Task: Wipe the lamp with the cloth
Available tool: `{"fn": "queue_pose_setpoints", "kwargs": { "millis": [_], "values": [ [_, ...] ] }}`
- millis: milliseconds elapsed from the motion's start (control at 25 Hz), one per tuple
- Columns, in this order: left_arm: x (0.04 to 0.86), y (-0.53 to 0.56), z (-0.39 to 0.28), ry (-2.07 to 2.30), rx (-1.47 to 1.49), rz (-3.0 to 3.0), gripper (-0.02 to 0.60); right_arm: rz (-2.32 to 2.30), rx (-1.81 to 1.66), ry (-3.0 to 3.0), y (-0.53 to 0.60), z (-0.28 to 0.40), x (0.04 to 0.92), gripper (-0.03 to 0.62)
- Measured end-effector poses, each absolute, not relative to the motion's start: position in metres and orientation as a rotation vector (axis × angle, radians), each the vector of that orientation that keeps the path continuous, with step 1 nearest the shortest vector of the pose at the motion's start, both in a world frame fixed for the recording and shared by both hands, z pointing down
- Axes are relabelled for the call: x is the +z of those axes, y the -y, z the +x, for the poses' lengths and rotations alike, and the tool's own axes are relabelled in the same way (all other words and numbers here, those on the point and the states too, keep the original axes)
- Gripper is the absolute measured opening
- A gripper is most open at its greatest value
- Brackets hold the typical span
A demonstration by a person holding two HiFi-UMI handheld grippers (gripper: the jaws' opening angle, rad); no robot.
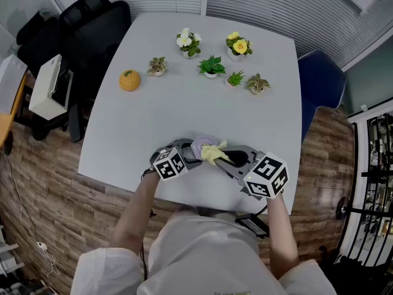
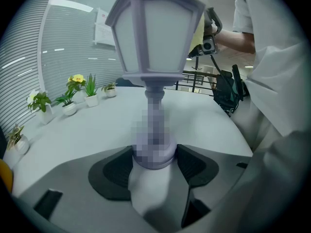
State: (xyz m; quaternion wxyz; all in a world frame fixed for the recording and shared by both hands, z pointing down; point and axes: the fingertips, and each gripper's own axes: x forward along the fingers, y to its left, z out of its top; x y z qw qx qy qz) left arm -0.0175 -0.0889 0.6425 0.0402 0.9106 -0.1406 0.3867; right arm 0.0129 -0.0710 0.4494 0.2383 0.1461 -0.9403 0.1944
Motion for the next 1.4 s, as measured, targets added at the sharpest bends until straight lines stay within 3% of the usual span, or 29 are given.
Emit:
{"fn": "queue_pose_setpoints", "kwargs": {
  "millis": [1400],
  "values": [
    [0.641, 0.088, -0.019, 0.432, 1.186, 2.790, 0.285, 0.573, 0.167, 2.610, 0.101, -0.031, 0.430, 0.058]
  ]
}}
